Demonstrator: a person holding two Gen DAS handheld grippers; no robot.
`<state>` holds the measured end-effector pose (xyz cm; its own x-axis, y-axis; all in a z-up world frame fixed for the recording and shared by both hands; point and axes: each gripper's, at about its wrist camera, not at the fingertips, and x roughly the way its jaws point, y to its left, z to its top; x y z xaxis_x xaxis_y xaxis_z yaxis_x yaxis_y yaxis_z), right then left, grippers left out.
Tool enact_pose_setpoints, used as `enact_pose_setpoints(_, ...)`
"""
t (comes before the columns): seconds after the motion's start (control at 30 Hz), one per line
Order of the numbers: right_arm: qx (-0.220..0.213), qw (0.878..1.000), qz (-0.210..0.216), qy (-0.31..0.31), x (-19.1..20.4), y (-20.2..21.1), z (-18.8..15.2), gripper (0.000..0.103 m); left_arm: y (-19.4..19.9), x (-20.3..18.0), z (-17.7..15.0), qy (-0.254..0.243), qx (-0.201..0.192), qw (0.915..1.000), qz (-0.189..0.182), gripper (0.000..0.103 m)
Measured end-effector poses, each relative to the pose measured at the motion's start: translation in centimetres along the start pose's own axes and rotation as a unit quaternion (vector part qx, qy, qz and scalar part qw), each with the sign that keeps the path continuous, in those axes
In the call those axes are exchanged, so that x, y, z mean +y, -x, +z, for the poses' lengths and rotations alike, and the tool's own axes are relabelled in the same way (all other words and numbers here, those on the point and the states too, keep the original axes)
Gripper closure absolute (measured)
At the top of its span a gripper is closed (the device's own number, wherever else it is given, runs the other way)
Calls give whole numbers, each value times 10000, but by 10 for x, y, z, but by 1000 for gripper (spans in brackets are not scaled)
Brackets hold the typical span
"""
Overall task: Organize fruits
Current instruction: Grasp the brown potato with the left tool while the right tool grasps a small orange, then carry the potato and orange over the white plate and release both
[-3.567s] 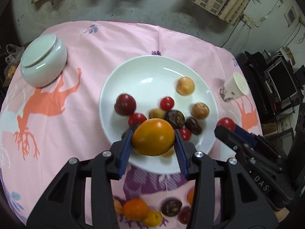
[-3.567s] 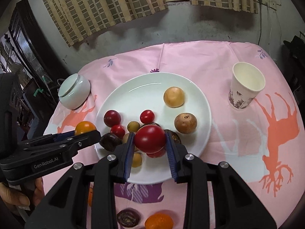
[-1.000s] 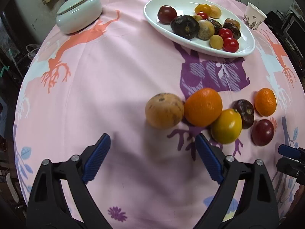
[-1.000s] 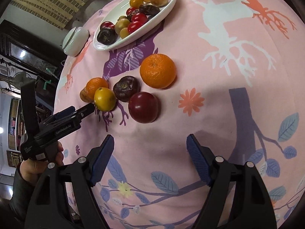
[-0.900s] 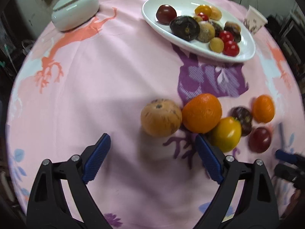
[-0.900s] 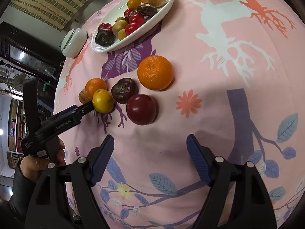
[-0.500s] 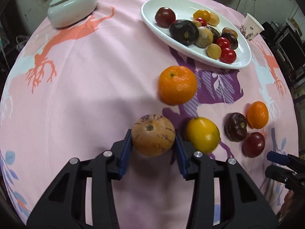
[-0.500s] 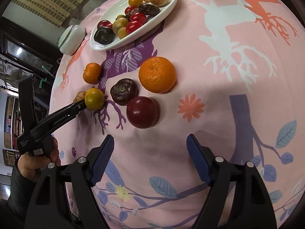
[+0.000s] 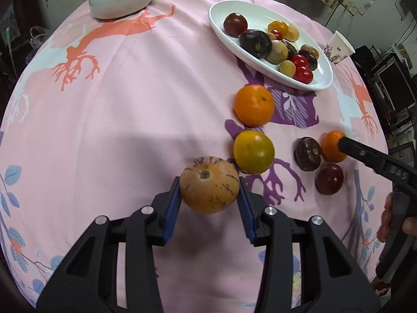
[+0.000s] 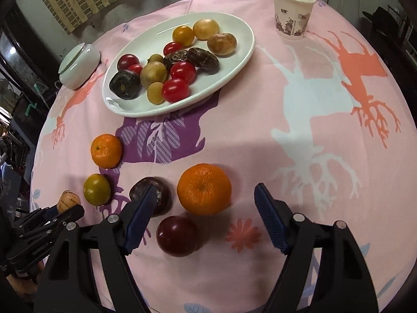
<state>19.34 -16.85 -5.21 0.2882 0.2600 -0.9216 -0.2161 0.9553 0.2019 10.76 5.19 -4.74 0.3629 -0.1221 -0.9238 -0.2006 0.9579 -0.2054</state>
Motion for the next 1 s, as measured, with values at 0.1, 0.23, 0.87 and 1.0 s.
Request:
enact_pose_setpoints(0.1, 257, 9991, -197, 277, 6, -14, 0, 55, -1, -3, 1, -102, -9, 9999, 48, 61)
enact_pose_setpoints(0.23, 93, 9998, -55, 146, 1, -17, 0, 56, -2, -7, 2, -149, 23, 9999, 56, 61)
enact_pose_setpoints(0.87, -432, 9951, 774, -438, -23, 59, -9, 57, 42, -40, 34, -501, -346, 9978, -271, 61)
enact_pose_setpoints(1.0, -632, 9922, 967, -461, -19, 72, 5, 57, 47, -52, 56, -558, -477, 9967, -339, 61)
